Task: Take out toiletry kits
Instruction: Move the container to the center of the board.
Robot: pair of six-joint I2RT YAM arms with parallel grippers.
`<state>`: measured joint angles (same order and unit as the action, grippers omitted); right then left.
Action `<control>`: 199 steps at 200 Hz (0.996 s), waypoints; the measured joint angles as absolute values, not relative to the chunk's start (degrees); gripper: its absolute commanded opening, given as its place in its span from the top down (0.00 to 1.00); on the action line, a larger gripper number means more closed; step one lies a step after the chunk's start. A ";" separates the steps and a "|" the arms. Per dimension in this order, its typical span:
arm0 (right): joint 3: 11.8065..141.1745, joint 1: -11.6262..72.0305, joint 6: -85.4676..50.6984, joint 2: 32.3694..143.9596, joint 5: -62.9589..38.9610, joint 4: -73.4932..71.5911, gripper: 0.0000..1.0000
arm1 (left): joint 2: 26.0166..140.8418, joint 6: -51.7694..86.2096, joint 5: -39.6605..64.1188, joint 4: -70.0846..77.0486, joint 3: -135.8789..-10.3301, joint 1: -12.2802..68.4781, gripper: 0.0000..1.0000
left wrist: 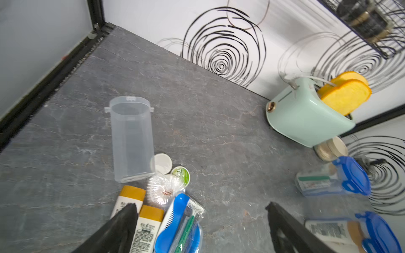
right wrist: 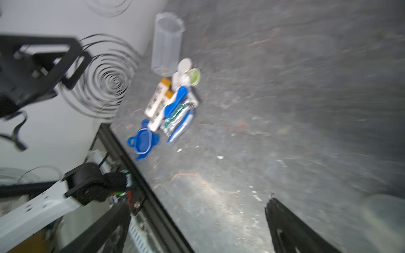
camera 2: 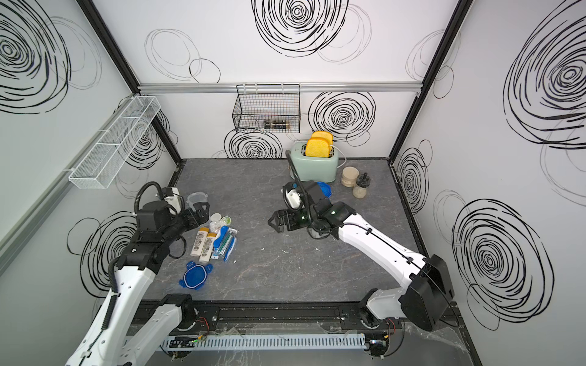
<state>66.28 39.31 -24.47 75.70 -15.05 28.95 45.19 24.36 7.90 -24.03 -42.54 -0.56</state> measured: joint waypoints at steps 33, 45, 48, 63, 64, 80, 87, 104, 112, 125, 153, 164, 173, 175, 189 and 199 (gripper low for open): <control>66.30 29.12 -22.94 72.60 -8.32 33.17 0.02 | 45.25 24.40 10.44 -24.34 -40.80 3.31 0.04; 66.26 25.47 -23.16 72.10 -8.03 33.71 0.02 | 45.36 24.43 11.14 -24.34 -40.49 4.97 0.04; 66.26 24.73 -23.31 72.03 -8.01 33.78 0.02 | 45.41 24.56 11.27 -24.32 -40.47 5.39 0.04; 66.13 21.89 -23.90 71.90 -7.25 34.09 0.02 | 45.80 24.88 11.97 -24.27 -40.45 6.76 0.03; 66.13 21.82 -23.92 71.90 -7.25 34.11 0.02 | 45.87 24.91 12.01 -24.27 -40.45 6.85 0.03; 65.87 21.52 -25.04 71.92 -7.09 34.52 0.02 | 46.50 25.04 13.08 -24.27 -40.45 6.94 0.03; 65.82 21.56 -25.61 71.99 -6.90 34.76 0.02 | 46.74 25.10 13.37 -24.27 -40.45 6.66 0.03; 65.82 21.56 -27.46 72.53 -6.00 35.99 0.02 | 47.03 25.23 14.33 -24.27 -40.38 5.74 0.03; 65.82 21.56 -28.38 73.06 -5.48 36.45 0.02 | 47.05 25.26 14.76 -24.25 -40.38 5.50 0.03; 65.82 21.56 -29.91 74.11 -4.91 37.34 0.02 | 47.05 25.26 15.55 -24.23 -40.38 5.23 0.03; 65.82 21.98 -33.74 75.94 -4.36 39.46 0.02 | 47.05 25.26 16.97 -24.16 -40.38 4.64 0.03; 65.82 22.50 -35.05 76.23 -4.27 39.64 0.02 | 47.05 25.26 17.17 -24.16 -40.38 4.58 0.02; 65.82 22.96 -36.07 76.60 -4.32 39.72 0.02 | 47.00 25.28 17.30 -24.16 -40.38 4.58 0.02; 65.84 23.03 -36.34 76.73 -4.32 39.75 0.02 | 46.98 25.26 17.30 -24.16 -40.38 4.60 0.02; 66.06 23.38 -37.89 78.02 -4.25 40.27 0.02 | 46.92 25.26 17.28 -24.16 -40.38 4.60 0.02; 66.43 23.55 -38.81 79.29 -4.21 40.82 0.02 | 46.92 25.28 17.28 -24.16 -40.38 4.60 0.02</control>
